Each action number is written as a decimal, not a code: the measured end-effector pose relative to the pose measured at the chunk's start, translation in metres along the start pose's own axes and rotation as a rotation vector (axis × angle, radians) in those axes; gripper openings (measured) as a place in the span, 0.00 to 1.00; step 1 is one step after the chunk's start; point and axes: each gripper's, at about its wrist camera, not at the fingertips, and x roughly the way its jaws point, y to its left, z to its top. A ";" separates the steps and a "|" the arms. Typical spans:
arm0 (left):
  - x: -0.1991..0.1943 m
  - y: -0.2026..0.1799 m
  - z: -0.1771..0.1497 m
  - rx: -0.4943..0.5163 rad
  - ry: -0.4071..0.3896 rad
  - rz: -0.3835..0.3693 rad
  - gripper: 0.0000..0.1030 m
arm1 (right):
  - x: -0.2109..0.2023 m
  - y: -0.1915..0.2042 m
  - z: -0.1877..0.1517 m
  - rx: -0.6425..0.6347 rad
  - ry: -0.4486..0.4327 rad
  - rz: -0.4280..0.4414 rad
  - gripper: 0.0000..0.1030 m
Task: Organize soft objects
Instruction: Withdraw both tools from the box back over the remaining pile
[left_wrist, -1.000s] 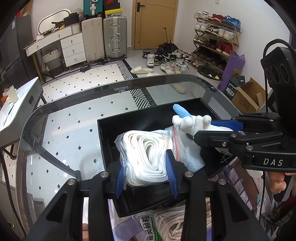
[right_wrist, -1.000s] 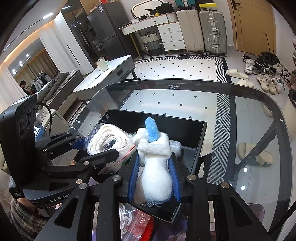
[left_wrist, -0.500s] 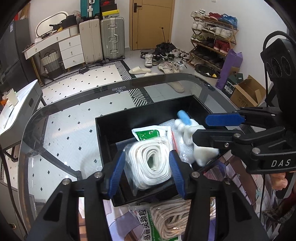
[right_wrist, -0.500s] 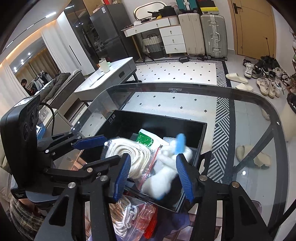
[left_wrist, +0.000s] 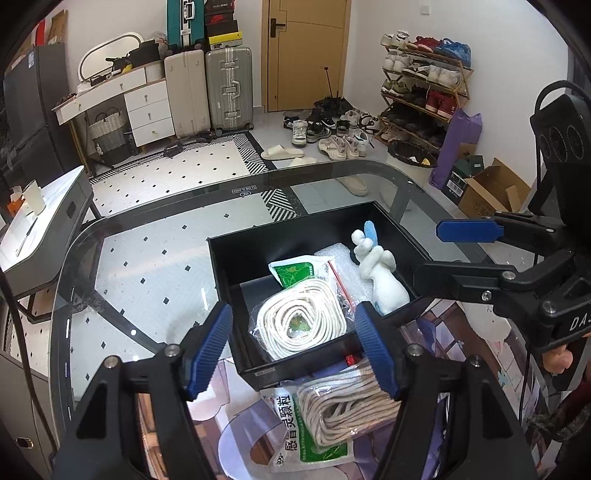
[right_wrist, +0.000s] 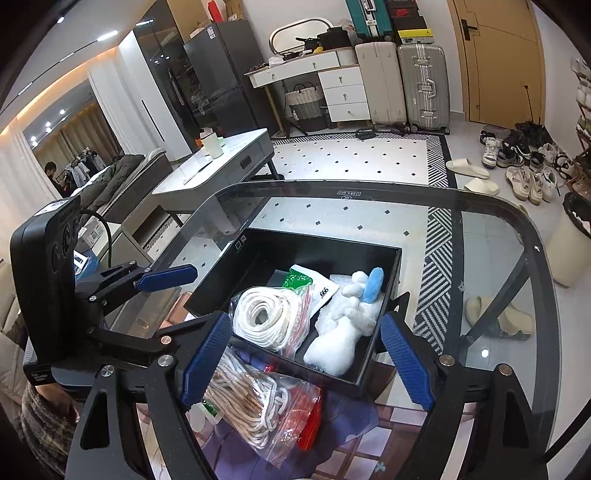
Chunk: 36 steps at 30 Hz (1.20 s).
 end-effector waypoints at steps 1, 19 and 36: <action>-0.002 0.000 -0.001 0.000 -0.003 0.000 0.74 | -0.002 0.001 -0.001 -0.002 -0.002 -0.003 0.88; -0.032 0.007 -0.032 -0.016 -0.015 0.006 0.90 | -0.031 0.016 -0.030 -0.046 -0.011 -0.021 0.99; -0.044 0.019 -0.066 -0.038 0.008 0.041 1.00 | -0.031 0.050 -0.057 -0.188 0.031 0.003 0.99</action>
